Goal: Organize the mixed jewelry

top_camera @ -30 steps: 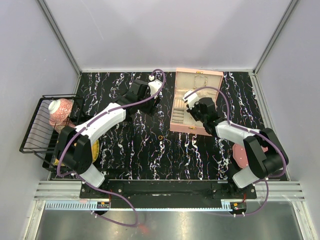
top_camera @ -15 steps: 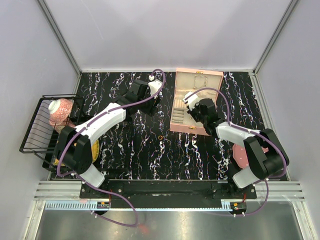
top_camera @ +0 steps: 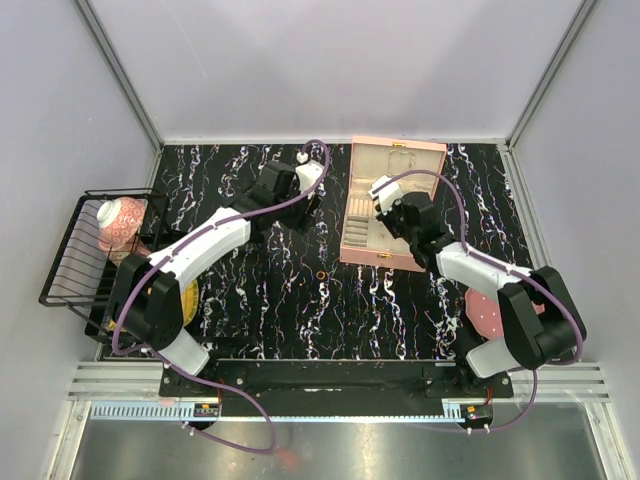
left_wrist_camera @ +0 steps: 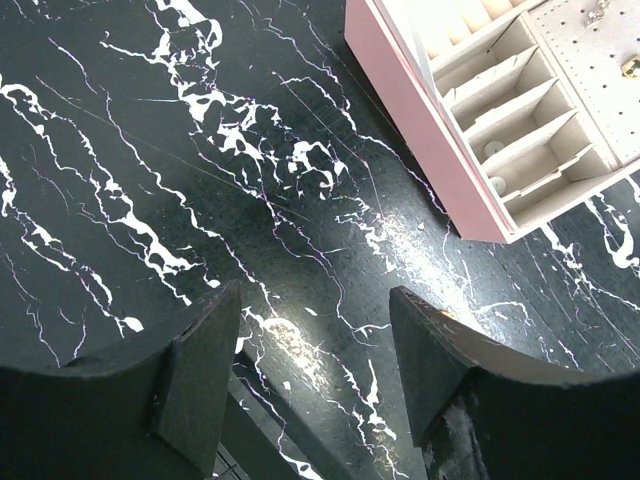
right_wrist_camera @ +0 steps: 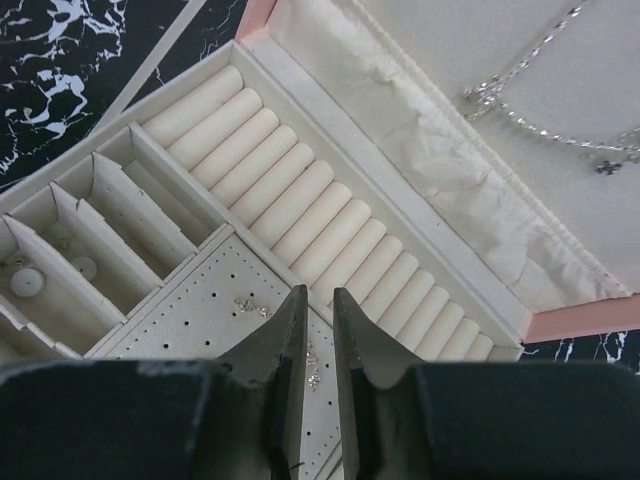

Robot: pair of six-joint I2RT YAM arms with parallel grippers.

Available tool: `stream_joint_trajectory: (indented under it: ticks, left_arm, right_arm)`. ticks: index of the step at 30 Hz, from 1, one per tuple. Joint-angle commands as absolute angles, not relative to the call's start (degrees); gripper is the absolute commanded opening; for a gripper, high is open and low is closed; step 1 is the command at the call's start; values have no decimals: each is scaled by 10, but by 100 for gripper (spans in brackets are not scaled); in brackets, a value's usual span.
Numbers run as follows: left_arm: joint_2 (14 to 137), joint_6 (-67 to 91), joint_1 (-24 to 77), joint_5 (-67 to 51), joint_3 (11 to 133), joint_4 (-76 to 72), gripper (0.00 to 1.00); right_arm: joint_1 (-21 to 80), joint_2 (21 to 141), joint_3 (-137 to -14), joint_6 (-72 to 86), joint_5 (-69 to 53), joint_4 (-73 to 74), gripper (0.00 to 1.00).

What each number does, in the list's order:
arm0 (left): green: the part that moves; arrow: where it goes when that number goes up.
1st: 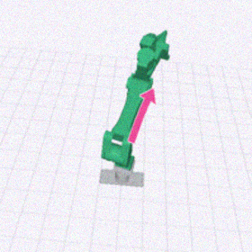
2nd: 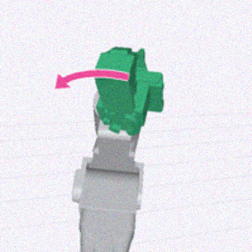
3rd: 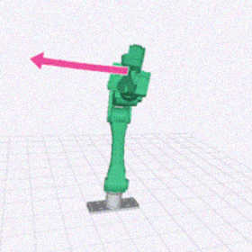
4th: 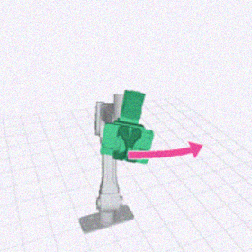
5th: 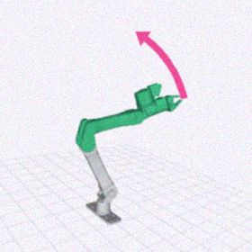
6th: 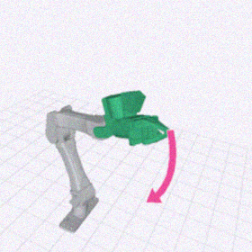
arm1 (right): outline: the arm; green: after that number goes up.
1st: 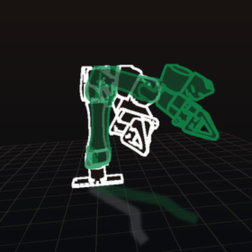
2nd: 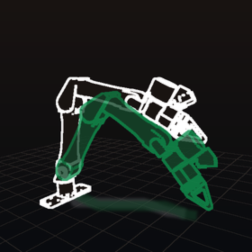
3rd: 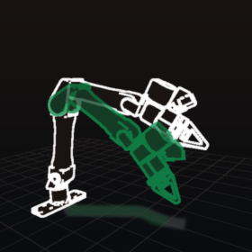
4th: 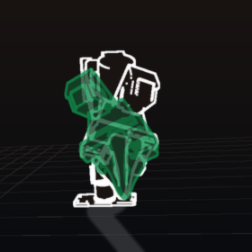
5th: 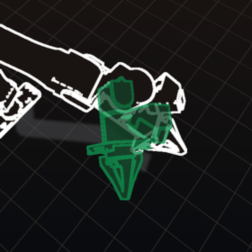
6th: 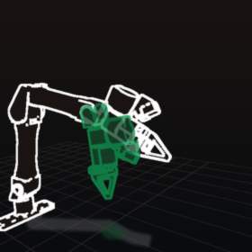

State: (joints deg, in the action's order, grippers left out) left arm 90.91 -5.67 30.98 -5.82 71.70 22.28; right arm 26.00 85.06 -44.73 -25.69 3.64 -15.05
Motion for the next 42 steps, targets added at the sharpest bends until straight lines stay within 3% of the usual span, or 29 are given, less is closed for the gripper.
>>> stream_joint_trajectory:
  ticks: [1, 6, 12, 19, 42]
  left_arm:
    - [877, -58, 307, -88, 710, 192, 64]
    - [881, -85, 323, -135, 698, 208, 64]
    - [900, -165, 395, -101, 671, 256, 64]
    - [931, -249, 414, -119, 652, 287, 62]
    - [1035, -169, 461, -105, 723, 352, 57]
  right_arm:
    - [266, 805, -490, -245, 45, -111, 24]
    - [266, 774, -525, -242, 43, -34, 31]
    - [266, 741, -569, -223, 31, 90, 39]
    - [265, 695, -583, -214, 39, 167, 42]
    - [173, 681, -523, -199, 15, 153, 33]
